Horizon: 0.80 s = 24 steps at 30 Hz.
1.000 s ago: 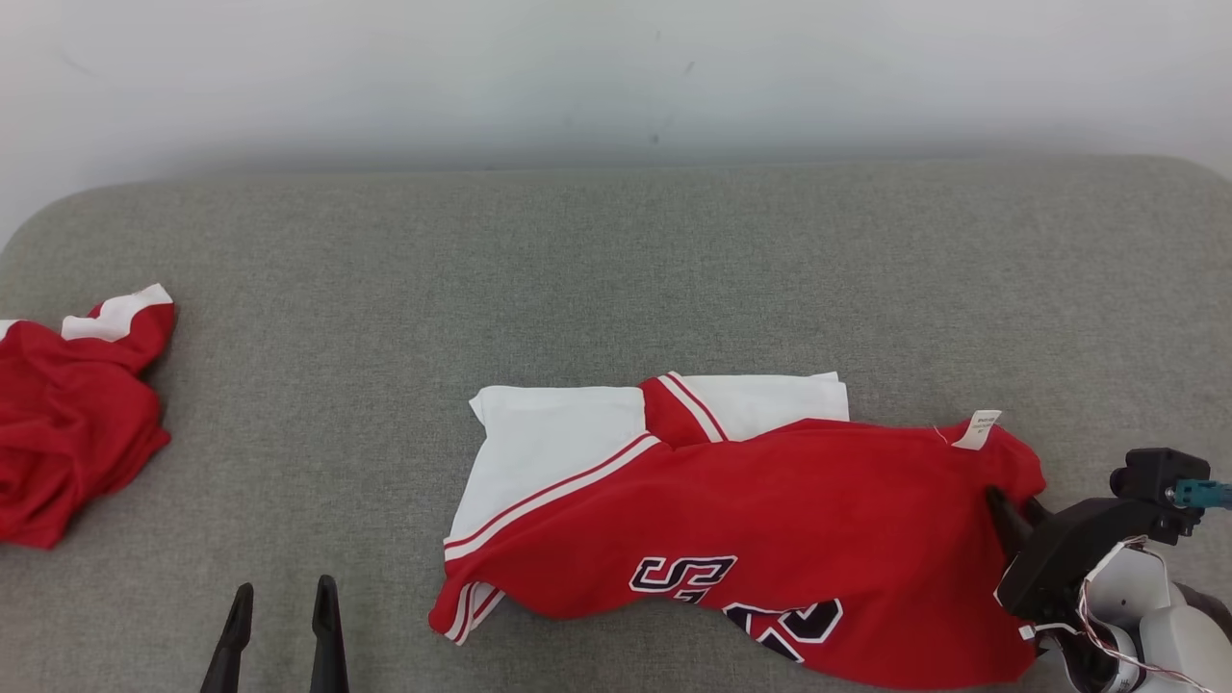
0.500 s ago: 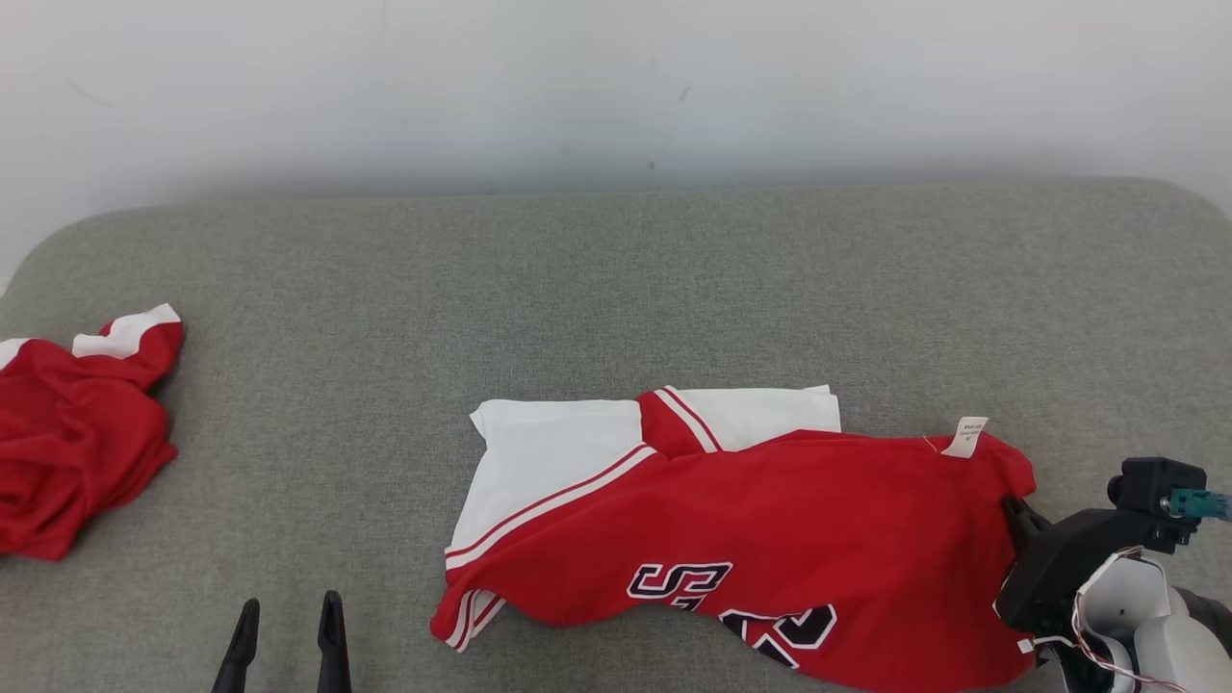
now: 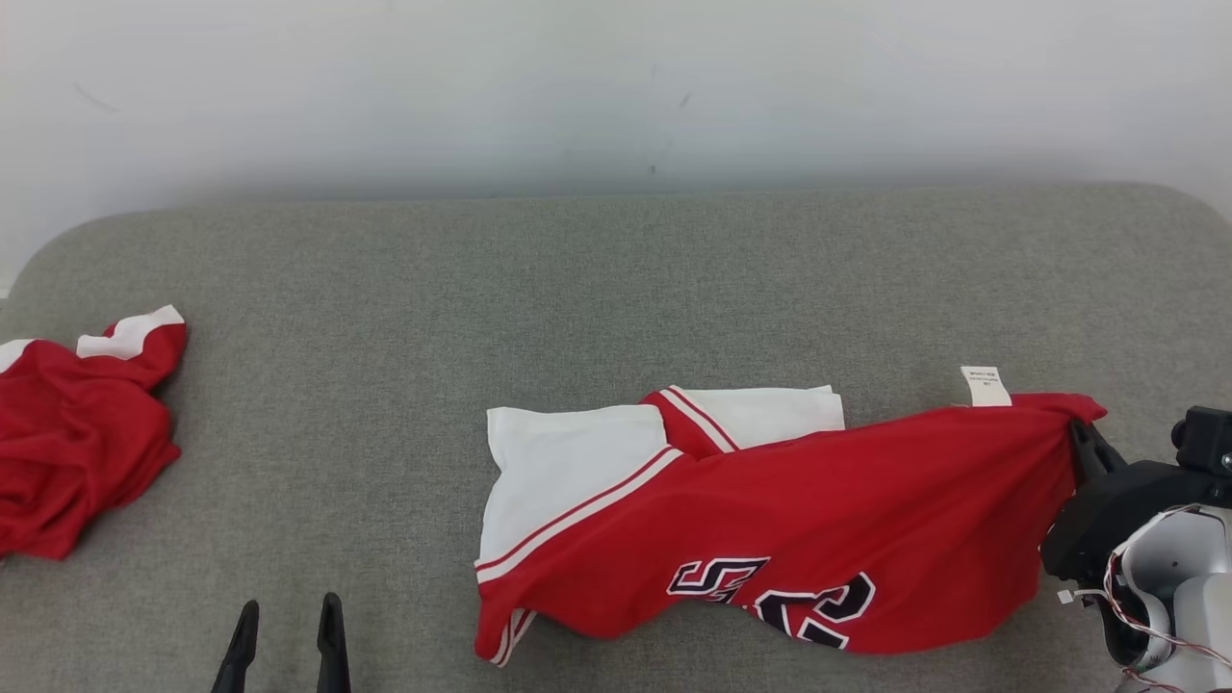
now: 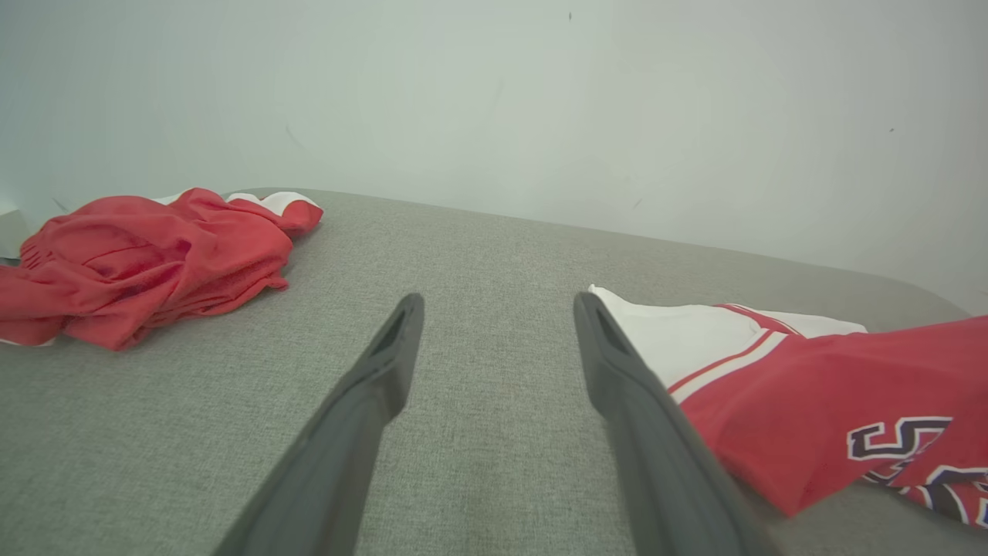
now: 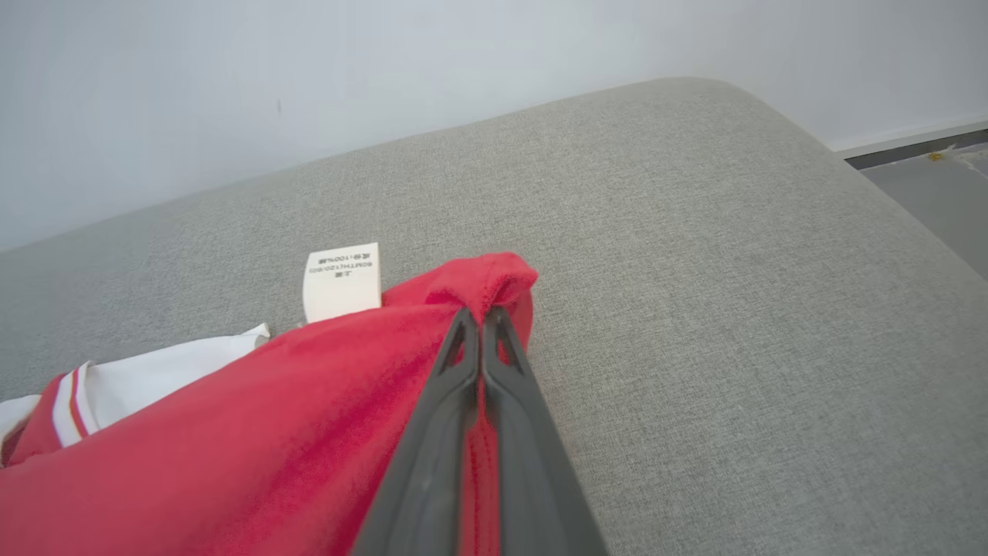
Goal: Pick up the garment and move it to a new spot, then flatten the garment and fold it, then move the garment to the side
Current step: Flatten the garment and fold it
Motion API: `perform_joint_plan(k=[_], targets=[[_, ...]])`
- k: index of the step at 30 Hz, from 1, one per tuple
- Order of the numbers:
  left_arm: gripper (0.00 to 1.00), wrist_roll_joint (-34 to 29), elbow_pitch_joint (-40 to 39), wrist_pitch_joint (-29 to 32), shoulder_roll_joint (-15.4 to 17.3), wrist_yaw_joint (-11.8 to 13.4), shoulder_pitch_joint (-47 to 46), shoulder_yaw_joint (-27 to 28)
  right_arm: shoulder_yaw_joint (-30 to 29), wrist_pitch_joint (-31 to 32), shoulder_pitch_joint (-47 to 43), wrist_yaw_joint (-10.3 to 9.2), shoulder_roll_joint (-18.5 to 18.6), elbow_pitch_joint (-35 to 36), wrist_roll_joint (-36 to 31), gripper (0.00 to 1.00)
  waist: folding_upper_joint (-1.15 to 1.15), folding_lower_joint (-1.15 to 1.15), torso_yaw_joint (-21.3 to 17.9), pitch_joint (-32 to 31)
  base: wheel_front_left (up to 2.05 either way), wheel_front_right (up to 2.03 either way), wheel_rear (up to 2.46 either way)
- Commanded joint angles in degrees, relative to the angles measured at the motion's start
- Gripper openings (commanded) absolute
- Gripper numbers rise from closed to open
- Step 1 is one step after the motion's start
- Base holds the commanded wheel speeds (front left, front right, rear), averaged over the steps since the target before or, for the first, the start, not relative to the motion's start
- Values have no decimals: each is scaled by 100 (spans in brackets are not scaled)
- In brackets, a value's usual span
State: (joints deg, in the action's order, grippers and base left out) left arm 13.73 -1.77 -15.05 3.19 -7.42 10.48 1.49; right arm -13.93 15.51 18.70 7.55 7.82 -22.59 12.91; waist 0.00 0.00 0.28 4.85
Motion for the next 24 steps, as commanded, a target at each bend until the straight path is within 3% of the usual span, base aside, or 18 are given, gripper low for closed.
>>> perform_joint_plan(k=[1,9,11,12,18,24], targets=[[100,19,-8,-19,22,-7,-39,-10,-135,-124,87,-13,-30,26,-233,0,0,0,33,57,0,0,0],[100,31,6,-19,11,-7,-113,-6,-456,170,-100,-13,-213,-357,-622,0,0,0,131,150,0,0,0],[100,35,4,-19,4,-7,-109,5,-536,279,-152,-13,-269,-388,-679,75,0,0,146,161,0,0,0],[100,35,4,-19,0,-7,-107,13,-581,335,-199,-13,-285,-400,-703,100,0,0,149,164,0,0,0],[100,35,10,-19,-16,-1,-72,75,-806,642,-339,-13,-326,-180,-751,100,0,0,116,147,0,0,0],[100,32,7,-19,-24,-1,-97,58,-921,1335,-81,-13,-312,421,-623,100,0,0,11,190,0,0,0]])
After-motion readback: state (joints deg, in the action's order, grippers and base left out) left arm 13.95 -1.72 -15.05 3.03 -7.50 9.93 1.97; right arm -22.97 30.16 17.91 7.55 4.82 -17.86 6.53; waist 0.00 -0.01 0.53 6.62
